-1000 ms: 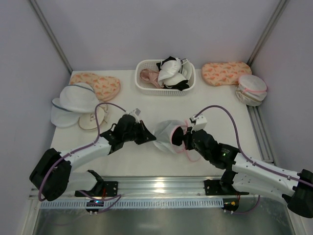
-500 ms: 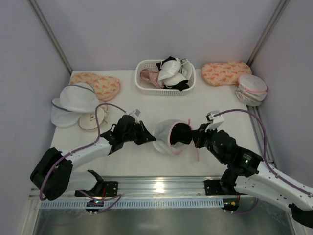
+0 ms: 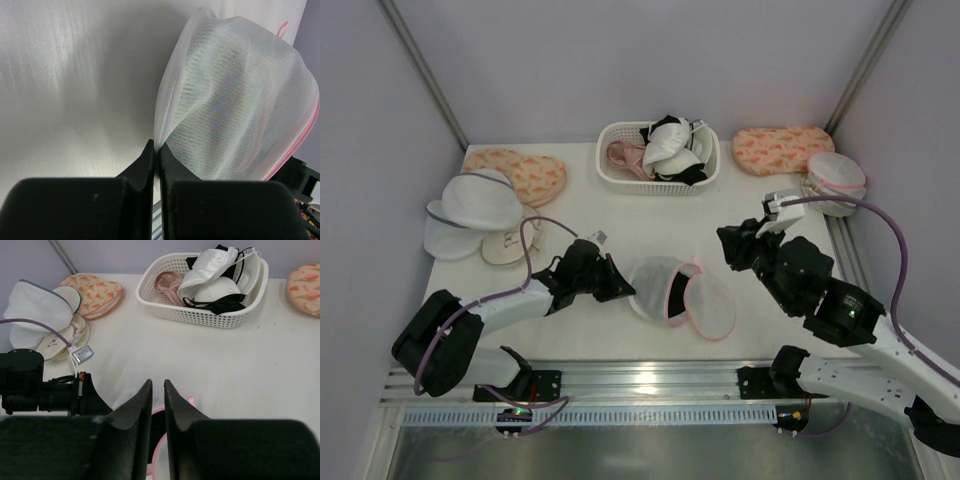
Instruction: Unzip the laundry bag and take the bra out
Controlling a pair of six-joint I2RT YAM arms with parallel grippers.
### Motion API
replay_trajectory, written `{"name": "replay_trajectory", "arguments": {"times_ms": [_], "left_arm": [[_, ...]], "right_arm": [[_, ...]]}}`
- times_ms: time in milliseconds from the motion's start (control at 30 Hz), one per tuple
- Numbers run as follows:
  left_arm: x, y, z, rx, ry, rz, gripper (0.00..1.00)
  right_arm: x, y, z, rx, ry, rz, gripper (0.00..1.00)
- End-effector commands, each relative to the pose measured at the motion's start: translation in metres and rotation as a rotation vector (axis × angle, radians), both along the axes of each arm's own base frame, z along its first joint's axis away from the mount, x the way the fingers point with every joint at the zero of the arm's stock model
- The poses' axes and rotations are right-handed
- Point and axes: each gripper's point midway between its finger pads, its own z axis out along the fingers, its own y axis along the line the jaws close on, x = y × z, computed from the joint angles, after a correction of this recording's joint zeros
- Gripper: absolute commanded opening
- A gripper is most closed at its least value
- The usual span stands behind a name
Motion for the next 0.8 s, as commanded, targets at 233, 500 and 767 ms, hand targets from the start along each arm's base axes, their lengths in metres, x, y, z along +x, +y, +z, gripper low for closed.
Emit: {"name": "replay_trajectory", "arguments": {"times_ms": [233, 500, 767], "left_arm": [[0.005, -0.007, 0.016, -0.058, -0.055, -0.015, 0.0], [0.005, -0.006, 0.026, -0.066, -0.07, -0.014, 0.0], [0.005, -0.008, 0.031, -0.078, -0.074, -0.018, 0.0]], "right_arm": [[0.002, 0.053, -0.133, -0.12, 0.293, 0.099, 0.44], [0.001, 0.072, -0.192, -0.147, 0.385, 0.141, 0.44], [0.005, 0.095, -0.223, -0.162, 0.44, 0.188, 0.43]]}}
